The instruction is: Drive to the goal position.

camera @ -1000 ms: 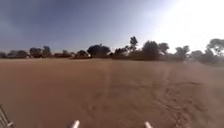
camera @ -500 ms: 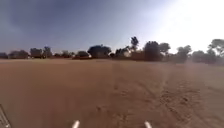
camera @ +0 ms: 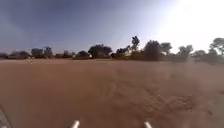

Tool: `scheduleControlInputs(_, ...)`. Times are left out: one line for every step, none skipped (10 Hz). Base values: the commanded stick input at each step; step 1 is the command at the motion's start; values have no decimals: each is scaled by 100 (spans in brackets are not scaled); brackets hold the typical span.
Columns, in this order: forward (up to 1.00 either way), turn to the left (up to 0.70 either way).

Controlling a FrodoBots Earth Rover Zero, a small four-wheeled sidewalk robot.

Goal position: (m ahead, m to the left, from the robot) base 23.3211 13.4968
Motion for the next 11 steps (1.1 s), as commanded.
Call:
scheduleControlInputs(100, -36)
scheduleControlInputs(100, -35)
scheduleControlInputs(100, -22)
scheduleControlInputs(100, 0)
scheduleControlInputs(100, 0)
scheduleControlInputs(100, 0)
scheduleControlInputs(100, 0)
scheduleControlInputs(100, 0)
scheduleControlInputs(100, 0)
scheduleControlInputs(100, 0)
scheduleControlInputs(100, 0)
